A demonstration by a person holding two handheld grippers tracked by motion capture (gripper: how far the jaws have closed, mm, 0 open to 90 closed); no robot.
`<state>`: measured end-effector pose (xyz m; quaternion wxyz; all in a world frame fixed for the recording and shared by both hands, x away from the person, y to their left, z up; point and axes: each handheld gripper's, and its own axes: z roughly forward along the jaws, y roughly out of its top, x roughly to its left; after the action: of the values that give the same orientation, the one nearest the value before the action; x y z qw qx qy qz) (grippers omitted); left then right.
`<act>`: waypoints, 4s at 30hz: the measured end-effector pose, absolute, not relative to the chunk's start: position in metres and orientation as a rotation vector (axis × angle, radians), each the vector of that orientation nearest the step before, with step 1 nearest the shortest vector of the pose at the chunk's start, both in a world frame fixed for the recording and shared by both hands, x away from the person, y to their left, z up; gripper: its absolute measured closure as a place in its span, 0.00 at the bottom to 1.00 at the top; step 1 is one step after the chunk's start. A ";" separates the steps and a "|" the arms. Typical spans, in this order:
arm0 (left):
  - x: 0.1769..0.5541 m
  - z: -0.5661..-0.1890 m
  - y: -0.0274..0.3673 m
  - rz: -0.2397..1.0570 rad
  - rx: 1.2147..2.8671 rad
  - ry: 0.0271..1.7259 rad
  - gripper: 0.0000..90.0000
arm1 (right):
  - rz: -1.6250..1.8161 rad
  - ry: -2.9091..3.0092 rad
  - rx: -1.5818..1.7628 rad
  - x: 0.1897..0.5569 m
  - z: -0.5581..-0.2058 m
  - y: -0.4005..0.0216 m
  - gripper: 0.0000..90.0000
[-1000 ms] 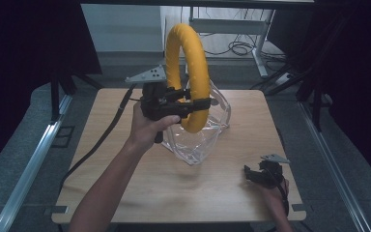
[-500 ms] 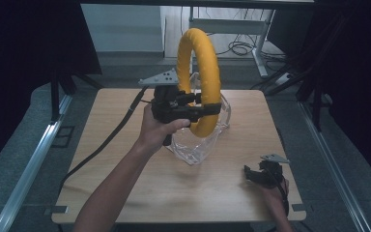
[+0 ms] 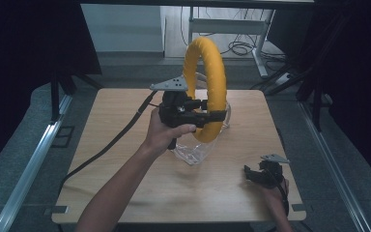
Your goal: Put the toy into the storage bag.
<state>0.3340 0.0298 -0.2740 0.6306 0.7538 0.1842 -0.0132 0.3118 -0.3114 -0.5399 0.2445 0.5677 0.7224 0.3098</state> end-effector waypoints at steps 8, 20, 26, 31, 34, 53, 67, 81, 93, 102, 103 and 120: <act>0.345 -0.291 0.033 -0.073 1.734 0.473 0.55 | 0.845 1.973 1.550 0.312 -0.540 -0.311 0.17; 0.356 -0.317 0.039 -0.082 1.759 0.528 0.55 | 0.844 1.976 1.550 0.312 -0.540 -0.311 0.17; 0.357 -0.323 0.035 -0.071 1.784 0.525 0.55 | 0.844 1.976 1.551 0.312 -0.540 -0.311 0.17; 0.361 -0.329 0.039 -0.081 1.778 0.543 0.55 | 0.844 1.976 1.551 0.312 -0.540 -0.311 0.17; 0.362 -0.332 0.042 -0.078 1.782 0.554 0.55 | 0.844 1.976 1.551 0.312 -0.540 -0.311 0.17; 0.362 -0.347 0.047 -0.082 1.827 0.586 0.55 | 0.845 1.974 1.553 0.312 -0.540 -0.311 0.17; 0.368 -0.369 0.061 -0.084 1.849 0.692 0.55 | 0.843 1.975 1.553 0.312 -0.540 -0.311 0.17; 0.374 -0.377 0.071 -0.078 1.788 0.739 0.53 | 0.843 1.974 1.553 0.312 -0.540 -0.311 0.17; 0.367 -0.365 0.081 -0.026 1.746 0.733 0.39 | 0.842 1.975 1.553 0.312 -0.540 -0.311 0.17; 0.357 -0.362 0.094 0.034 1.761 0.732 0.35 | 0.842 1.975 1.553 0.312 -0.540 -0.311 0.17; 0.355 -0.362 0.095 0.055 1.767 0.735 0.34 | 0.844 1.975 1.555 0.311 -0.540 -0.311 0.17; 0.329 -0.388 0.141 0.110 1.782 0.805 0.34 | 0.843 1.974 1.555 0.311 -0.540 -0.311 0.17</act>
<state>0.3291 0.1409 -0.3880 0.5574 0.7554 0.3412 0.0467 0.3114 -0.3113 -0.5396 0.2428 0.5691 0.7225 0.3085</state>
